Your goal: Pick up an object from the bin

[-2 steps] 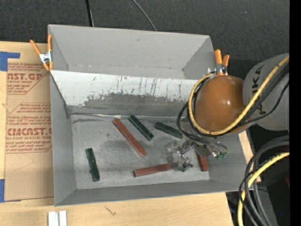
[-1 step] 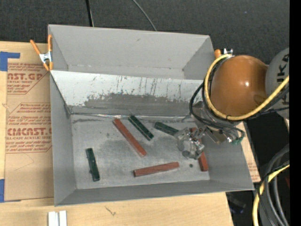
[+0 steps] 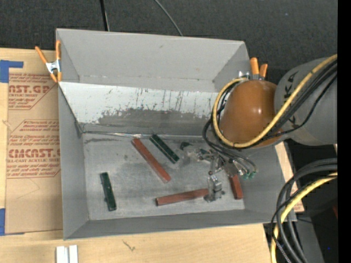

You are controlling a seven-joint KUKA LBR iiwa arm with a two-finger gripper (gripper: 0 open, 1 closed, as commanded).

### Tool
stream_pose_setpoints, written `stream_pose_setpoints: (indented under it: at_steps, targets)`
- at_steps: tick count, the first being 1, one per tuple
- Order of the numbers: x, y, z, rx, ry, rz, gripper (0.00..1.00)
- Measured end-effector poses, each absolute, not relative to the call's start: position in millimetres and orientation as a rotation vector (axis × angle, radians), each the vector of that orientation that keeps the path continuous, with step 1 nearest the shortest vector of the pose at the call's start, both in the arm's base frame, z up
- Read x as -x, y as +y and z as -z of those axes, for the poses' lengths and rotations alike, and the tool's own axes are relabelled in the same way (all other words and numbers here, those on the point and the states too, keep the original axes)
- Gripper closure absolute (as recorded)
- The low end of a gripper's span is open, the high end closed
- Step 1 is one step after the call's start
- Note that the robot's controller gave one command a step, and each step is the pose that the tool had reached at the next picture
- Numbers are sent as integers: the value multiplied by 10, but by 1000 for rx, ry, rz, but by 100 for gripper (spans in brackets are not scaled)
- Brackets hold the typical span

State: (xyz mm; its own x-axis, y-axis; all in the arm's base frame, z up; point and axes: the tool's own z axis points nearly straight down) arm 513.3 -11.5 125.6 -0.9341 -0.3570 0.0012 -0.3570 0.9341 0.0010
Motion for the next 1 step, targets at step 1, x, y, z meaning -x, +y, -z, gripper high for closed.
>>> stream_pose_setpoints:
  at_steps: [1]
  targets:
    - [-5139, -116, -1263, -570, -3090, 0, 0]
